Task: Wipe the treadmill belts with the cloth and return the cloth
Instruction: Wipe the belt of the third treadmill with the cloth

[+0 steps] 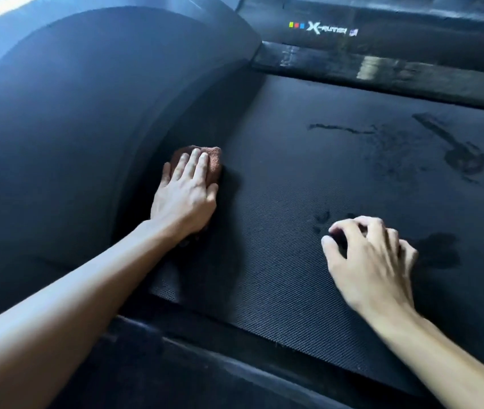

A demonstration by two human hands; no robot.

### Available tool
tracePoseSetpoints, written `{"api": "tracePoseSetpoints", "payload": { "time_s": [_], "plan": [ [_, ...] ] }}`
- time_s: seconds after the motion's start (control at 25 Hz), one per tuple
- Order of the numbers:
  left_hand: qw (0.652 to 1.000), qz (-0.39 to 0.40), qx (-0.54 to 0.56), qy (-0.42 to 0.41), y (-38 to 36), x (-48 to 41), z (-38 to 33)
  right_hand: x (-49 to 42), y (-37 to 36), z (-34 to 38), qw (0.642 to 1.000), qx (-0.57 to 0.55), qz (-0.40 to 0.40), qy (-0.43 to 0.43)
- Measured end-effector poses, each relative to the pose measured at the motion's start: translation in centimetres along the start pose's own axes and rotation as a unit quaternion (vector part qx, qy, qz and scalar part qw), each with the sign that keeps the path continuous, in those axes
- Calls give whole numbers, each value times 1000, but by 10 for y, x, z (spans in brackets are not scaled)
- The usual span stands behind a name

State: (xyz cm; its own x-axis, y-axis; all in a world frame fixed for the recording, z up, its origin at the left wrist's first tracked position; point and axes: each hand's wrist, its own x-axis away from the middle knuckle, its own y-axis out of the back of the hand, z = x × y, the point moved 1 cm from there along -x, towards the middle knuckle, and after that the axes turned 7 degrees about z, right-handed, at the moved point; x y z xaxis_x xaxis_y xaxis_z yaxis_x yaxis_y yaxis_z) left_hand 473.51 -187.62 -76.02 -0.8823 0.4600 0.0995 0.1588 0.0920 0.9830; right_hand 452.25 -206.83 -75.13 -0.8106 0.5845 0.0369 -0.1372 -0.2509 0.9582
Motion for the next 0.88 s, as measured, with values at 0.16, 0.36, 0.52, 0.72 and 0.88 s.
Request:
{"api": "tracePoseSetpoints", "payload": {
  "time_s": [0.16,0.36,0.52,0.72,0.88],
  "plan": [
    [1000,-2,3,-8,4,-66,-14,-101,-2,20,996,-56,-2,69],
    [999,-16,26,-17,8,-152,-24,-204,-18,26,994,-30,23,101],
    [999,-10,29,-40,16,-222,-34,-224,-37,28,994,25,10,105],
    [998,-4,19,-62,20,-280,-57,-219,-41,29,994,52,-16,98],
    [998,-4,29,-46,21,-306,-68,-217,-42,34,993,65,-15,100]
  ]
}}
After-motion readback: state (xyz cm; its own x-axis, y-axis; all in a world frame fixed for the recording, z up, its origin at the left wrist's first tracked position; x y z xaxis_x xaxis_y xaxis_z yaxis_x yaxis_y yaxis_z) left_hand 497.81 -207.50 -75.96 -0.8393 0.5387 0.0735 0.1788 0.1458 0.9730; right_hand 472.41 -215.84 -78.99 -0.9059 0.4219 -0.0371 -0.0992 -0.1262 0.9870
